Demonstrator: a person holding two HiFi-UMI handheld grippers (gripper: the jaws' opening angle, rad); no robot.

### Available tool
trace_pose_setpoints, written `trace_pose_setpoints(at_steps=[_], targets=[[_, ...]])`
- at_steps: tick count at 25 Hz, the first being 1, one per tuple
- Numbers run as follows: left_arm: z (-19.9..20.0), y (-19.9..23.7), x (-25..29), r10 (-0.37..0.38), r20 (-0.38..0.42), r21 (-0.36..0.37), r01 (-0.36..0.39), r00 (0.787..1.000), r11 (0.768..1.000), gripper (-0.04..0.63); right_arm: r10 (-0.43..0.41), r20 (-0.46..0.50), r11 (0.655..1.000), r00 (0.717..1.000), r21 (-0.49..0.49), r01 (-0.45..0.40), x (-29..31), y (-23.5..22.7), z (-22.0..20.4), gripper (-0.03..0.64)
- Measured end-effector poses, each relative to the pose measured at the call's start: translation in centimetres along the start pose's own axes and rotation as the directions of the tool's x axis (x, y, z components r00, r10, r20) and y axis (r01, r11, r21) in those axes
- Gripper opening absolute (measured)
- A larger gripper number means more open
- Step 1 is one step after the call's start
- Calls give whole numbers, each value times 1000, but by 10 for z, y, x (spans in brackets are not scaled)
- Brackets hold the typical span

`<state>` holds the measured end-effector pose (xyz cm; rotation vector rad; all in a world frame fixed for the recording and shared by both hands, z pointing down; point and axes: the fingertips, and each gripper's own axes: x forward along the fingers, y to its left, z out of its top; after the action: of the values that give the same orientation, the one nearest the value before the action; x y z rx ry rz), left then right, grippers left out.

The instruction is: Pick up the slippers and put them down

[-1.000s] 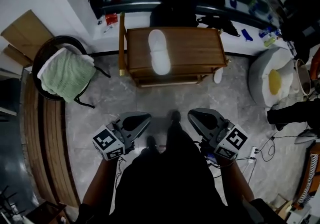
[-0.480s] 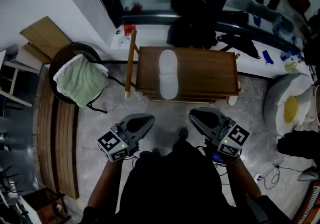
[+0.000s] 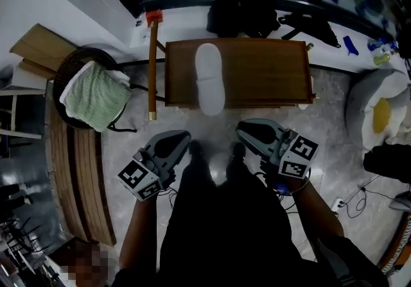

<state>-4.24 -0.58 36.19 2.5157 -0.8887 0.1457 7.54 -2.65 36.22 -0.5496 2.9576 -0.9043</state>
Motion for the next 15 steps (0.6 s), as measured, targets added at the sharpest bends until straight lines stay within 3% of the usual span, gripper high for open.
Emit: trace_pose_setpoints(at_steps=[3, 5, 12, 15], targets=[[-14, 8, 11, -44, -37, -28, 43, 998, 999, 3, -50, -17, 994, 999, 95, 51, 8, -21, -18, 46], [-25, 14, 17, -72, -55, -43, 70, 996, 997, 3, -85, -38, 985, 996, 150, 90, 14, -37, -33, 144], [-74, 46, 32, -98, -83, -103, 89, 992, 991, 3, -149, -129, 956, 980, 234, 176, 41, -89, -91, 166], [-95, 60, 42, -102, -98, -123, 90, 990, 988, 3, -136, -131, 902, 982, 393, 177, 46, -112, -118, 175]])
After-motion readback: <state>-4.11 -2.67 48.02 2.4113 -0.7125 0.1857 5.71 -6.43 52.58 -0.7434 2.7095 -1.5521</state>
